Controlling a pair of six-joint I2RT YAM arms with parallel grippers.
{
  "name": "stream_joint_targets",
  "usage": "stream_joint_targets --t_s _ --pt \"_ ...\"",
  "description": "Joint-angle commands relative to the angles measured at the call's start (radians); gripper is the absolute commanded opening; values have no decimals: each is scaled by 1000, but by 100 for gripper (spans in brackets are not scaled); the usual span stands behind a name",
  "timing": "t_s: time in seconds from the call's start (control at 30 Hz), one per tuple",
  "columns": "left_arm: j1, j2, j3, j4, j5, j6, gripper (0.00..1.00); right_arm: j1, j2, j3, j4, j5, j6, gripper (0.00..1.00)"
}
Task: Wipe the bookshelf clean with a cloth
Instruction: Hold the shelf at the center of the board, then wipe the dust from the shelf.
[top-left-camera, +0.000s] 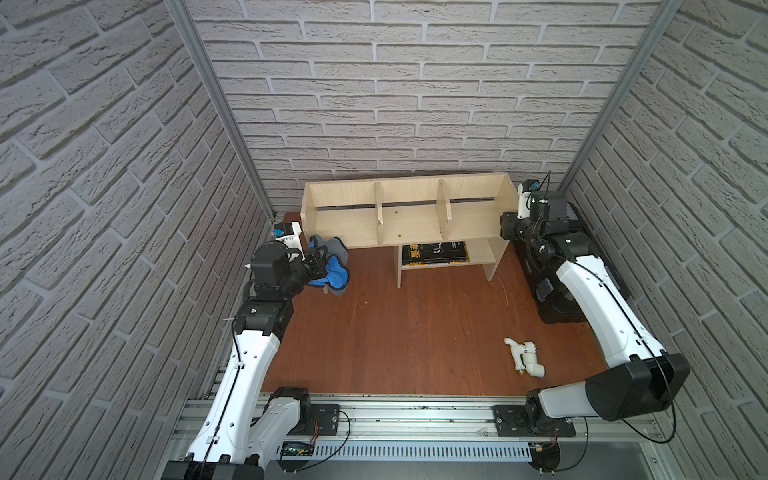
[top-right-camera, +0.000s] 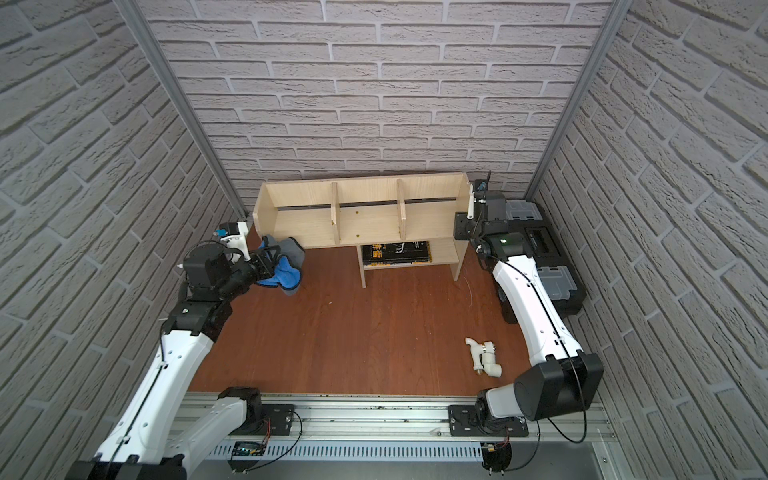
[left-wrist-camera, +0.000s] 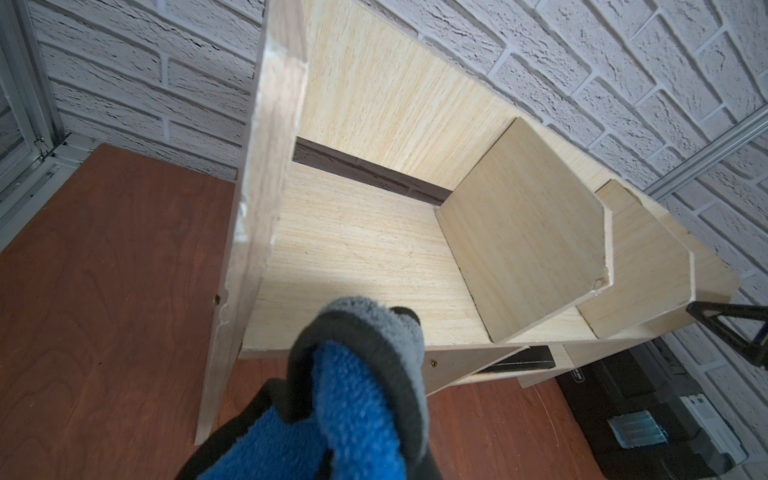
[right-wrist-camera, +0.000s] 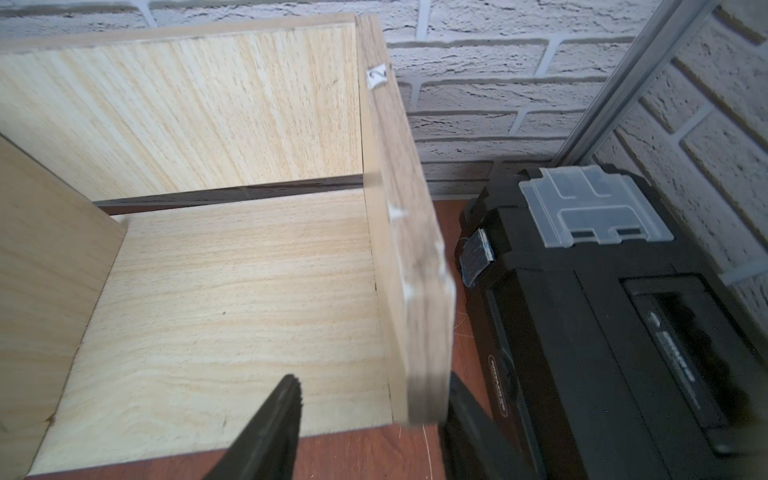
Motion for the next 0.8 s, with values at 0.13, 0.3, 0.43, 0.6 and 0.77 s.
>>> stream_joint_targets --t_s 0.13,0.3,0.43,0.6,0.77 --pt "13 -15 -11 33 -9 24 0 -16 31 -17 20 -43 -27 27" --pt "20 -4 -23 51 -26 13 0 -16 -11 -78 15 -29 -6 6" --pt "19 17 -31 97 -33 -21 0 -14 -50 -108 16 -51 -4 2" --pt "-8 74 -46 270 15 -98 0 -14 -79 -120 13 -74 -5 3" --pt "-109 183 0 317 -113 -43 0 -14 -84 -118 9 -123 10 3"
